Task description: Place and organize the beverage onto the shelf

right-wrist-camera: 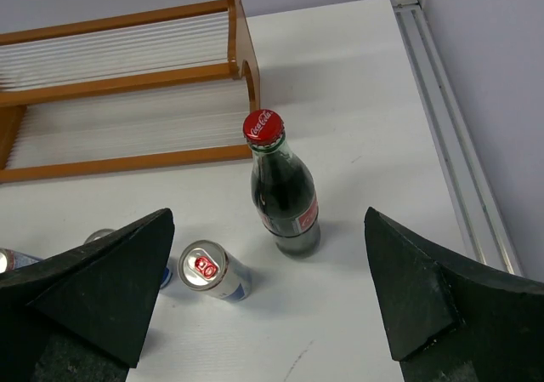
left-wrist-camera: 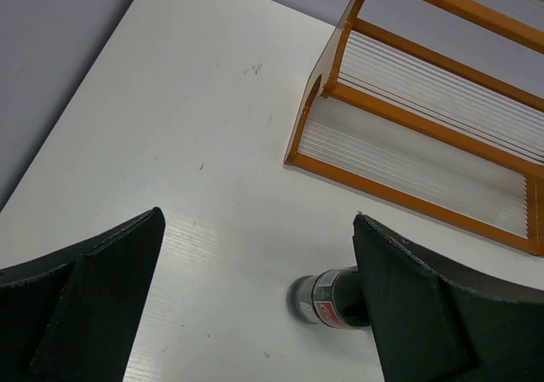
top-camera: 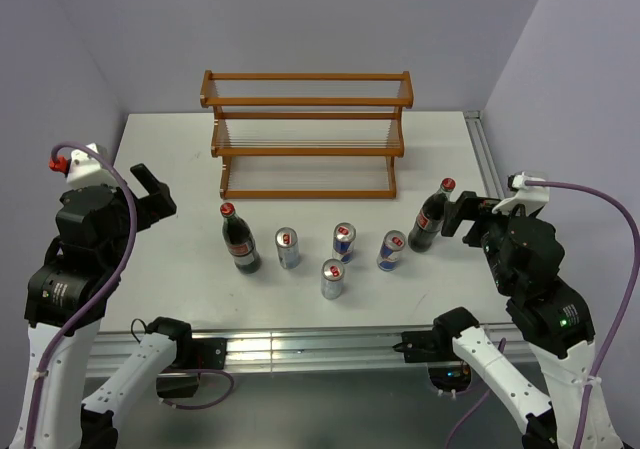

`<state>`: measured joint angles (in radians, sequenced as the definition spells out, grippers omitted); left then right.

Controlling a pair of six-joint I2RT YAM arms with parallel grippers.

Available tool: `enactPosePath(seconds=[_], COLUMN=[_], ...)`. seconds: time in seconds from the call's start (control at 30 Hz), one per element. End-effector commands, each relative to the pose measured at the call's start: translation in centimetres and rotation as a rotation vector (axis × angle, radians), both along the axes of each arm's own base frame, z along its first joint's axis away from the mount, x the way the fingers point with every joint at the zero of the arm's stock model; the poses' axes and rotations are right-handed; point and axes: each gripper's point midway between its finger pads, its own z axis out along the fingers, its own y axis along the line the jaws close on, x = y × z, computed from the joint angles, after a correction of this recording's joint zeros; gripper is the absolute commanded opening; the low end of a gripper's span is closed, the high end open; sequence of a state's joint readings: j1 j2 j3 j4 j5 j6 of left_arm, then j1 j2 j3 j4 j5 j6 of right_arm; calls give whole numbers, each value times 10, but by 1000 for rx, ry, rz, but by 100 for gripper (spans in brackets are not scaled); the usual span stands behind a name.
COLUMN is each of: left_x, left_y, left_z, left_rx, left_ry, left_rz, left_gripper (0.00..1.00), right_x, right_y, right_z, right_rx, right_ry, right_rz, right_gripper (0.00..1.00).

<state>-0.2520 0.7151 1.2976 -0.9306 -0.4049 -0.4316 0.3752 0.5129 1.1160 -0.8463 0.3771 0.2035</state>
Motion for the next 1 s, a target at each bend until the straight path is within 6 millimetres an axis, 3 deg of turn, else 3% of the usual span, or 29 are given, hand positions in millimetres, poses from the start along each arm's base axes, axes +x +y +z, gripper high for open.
enactPosePath(seconds=[0.0, 0.3, 0.53, 0.8, 0.83, 0.87, 0.97], left_x=[3, 2, 4, 3, 3, 3, 4], left_y=[-5, -5, -14, -18, -20, -21, -22], left_z=[13, 12, 12, 11, 11, 10, 6], left_rx=[-24, -17, -25, -25, -23, -16, -11], left_ry=[-60, -59, -50, -44, -45, -41, -32], left_rz=[-19, -30, -76, -107, -115, -130, -134], left_gripper=[99, 99, 99, 99, 99, 100, 100], right_x=[7, 23, 47, 84, 90, 93, 101], right_y=[0, 9, 23, 23, 24, 24, 22], right_z=[7, -8, -8, -43, -40, -51, -51], right_rx=[3, 3, 33, -91, -107, -124, -119], right_ry=[-36, 5, -86, -21, -48, -40, -71], right_rz=[-10, -6, 23, -15, -9, -10, -44], right_gripper=[100, 100, 98, 87, 86, 86, 86])
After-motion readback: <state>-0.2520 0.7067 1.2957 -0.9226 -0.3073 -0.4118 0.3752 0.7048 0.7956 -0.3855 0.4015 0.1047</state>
